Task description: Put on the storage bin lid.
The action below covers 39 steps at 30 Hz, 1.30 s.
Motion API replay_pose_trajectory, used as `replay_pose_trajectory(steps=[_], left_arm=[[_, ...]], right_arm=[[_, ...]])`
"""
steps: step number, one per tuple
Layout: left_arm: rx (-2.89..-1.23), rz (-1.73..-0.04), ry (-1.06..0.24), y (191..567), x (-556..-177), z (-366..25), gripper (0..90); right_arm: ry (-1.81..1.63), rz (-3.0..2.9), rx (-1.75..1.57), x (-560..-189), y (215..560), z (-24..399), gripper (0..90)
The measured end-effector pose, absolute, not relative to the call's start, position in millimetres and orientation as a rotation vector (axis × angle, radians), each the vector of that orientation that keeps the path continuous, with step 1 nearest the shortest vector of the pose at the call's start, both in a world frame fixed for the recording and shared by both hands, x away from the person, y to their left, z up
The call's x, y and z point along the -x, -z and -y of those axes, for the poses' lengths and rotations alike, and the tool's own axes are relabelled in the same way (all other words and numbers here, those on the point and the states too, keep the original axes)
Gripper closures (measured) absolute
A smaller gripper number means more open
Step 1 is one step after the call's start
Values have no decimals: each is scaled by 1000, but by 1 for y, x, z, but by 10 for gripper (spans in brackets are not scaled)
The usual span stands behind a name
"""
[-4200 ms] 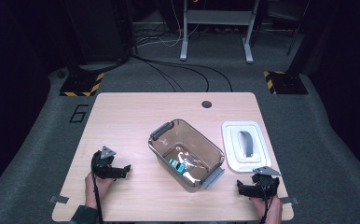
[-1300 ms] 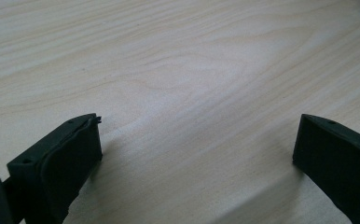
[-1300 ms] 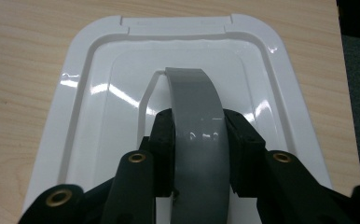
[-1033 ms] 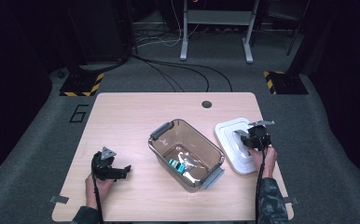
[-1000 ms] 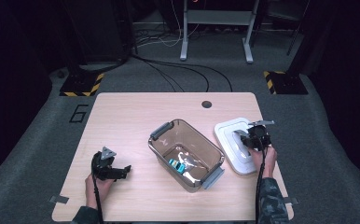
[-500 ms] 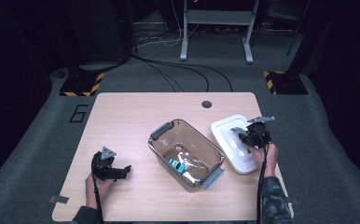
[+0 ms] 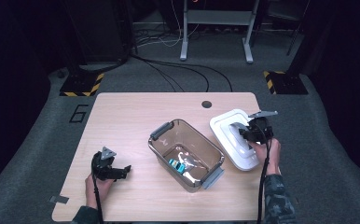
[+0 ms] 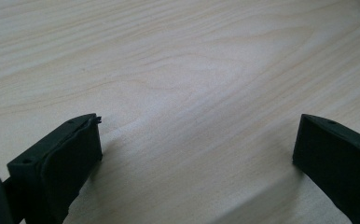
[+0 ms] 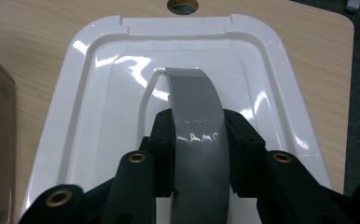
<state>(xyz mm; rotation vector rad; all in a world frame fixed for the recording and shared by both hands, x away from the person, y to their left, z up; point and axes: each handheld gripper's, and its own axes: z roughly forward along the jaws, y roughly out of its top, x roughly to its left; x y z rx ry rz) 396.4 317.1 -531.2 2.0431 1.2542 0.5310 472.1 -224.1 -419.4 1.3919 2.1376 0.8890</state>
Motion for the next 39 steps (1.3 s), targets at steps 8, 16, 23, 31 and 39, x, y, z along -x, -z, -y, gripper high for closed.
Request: replay_pose_trajectory(steps=[8, 16, 23, 31, 39], left_arm=[[-2052, -1251, -531, 531, -397, -318, 8], [-2052, -1251, -532, 531, -396, -318, 8], [-2051, -1252, -532, 531, -397, -318, 8], [-2047, -1251, -532, 531, -397, -317, 10], [-2048, -1250, -533, 531, -397, -317, 10]], right_arm=[[-889, -2141, -1368, -471, 403, 220, 670], [-882, -2143, -1326, -471, 389, 220, 670], [-890, -2129, -1322, -469, 375, 219, 670], [-903, -2117, -1310, -468, 358, 215, 670], [-936, -2140, -1274, -465, 344, 203, 669]])
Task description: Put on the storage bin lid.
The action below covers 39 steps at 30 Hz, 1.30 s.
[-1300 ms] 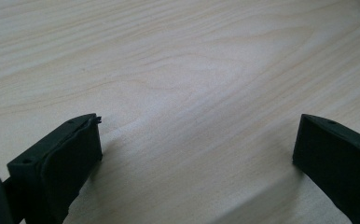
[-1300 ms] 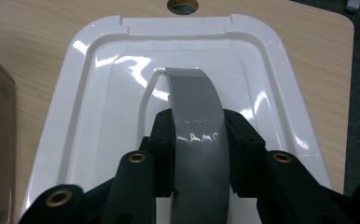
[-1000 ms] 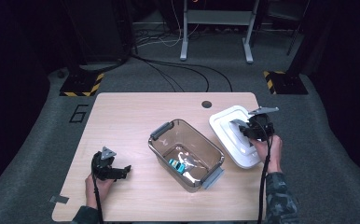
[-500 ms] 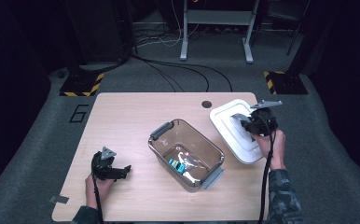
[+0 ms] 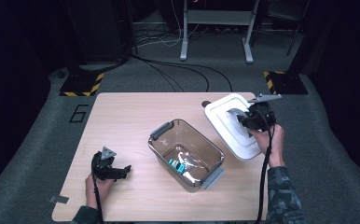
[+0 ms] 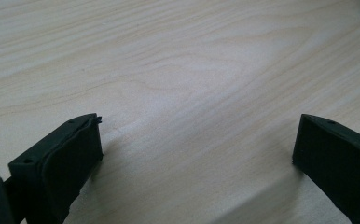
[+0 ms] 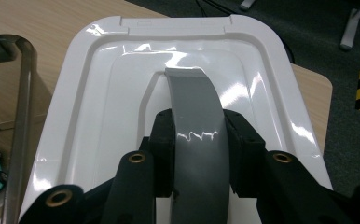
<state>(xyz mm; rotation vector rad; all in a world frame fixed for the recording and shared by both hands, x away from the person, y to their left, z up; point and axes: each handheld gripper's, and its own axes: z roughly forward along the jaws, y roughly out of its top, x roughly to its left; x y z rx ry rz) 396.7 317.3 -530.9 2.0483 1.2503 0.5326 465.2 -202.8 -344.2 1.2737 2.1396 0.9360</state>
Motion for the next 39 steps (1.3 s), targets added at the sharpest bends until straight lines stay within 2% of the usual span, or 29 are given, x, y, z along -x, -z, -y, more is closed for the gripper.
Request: replay_pose_trajectory(steps=[14, 39], left_arm=[[-2048, -1249, -533, 531, -397, -317, 11], [-2045, -1248, -533, 531, -396, -317, 15]], right_arm=[[-989, -2201, -1205, -454, 327, 162, 669], [-1004, -2301, -1140, -435, 335, 103, 669]])
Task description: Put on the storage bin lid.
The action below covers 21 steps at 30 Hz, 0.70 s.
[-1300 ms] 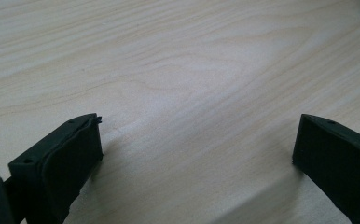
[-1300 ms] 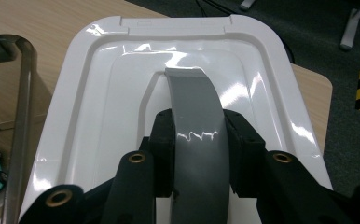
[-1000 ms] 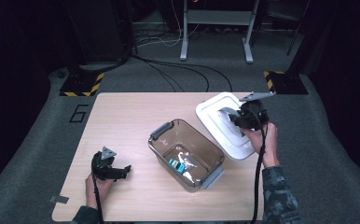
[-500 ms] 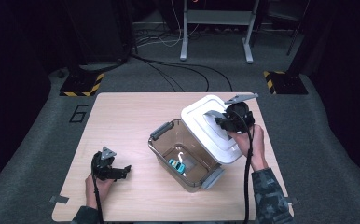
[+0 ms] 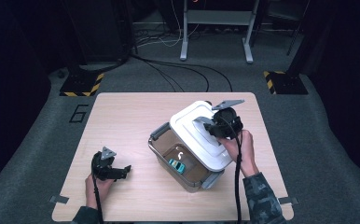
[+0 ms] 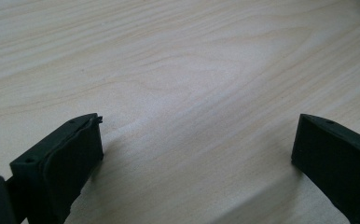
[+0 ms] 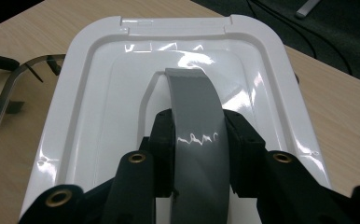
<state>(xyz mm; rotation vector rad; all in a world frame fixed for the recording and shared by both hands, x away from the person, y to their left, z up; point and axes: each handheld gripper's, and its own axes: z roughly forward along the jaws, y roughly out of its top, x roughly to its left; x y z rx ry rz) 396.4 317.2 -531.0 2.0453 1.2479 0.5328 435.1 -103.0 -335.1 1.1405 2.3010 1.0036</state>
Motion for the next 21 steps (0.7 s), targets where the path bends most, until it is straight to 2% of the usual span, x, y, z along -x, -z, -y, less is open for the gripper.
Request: replay_pose_trajectory(steps=[21], left_arm=[[-2048, -1245, -535, 531, -396, -317, 17]], right_arm=[[-1000, -2365, -1142, -428, 350, 70, 669]])
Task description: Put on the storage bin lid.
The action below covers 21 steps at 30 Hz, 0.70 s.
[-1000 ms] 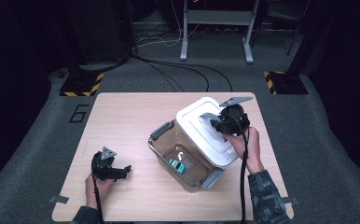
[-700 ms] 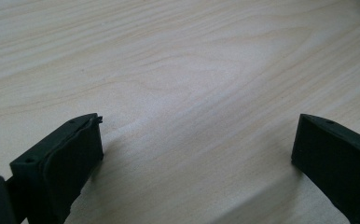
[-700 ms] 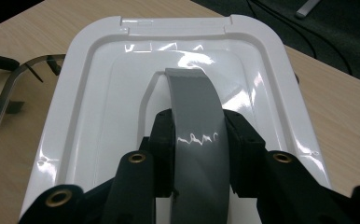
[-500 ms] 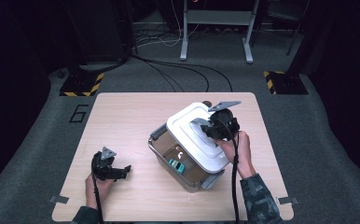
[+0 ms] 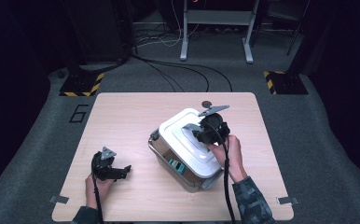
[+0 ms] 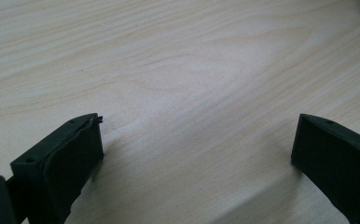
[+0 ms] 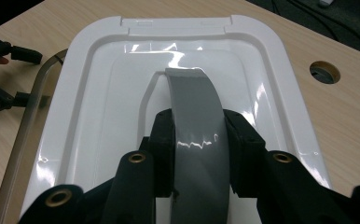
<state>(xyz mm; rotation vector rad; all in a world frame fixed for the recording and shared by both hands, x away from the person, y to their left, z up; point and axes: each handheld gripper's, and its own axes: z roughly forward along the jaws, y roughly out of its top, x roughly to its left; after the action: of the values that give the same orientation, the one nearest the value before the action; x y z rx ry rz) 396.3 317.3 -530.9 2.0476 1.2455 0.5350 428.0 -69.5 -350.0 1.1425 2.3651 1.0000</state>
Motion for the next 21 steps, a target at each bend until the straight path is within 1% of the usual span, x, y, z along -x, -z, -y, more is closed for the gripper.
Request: replay_pose_trajectory(steps=[21], left_arm=[[-2047, -1246, -533, 531, -396, -317, 17]], right_arm=[[-977, -2425, -1104, -420, 365, 40, 668]])
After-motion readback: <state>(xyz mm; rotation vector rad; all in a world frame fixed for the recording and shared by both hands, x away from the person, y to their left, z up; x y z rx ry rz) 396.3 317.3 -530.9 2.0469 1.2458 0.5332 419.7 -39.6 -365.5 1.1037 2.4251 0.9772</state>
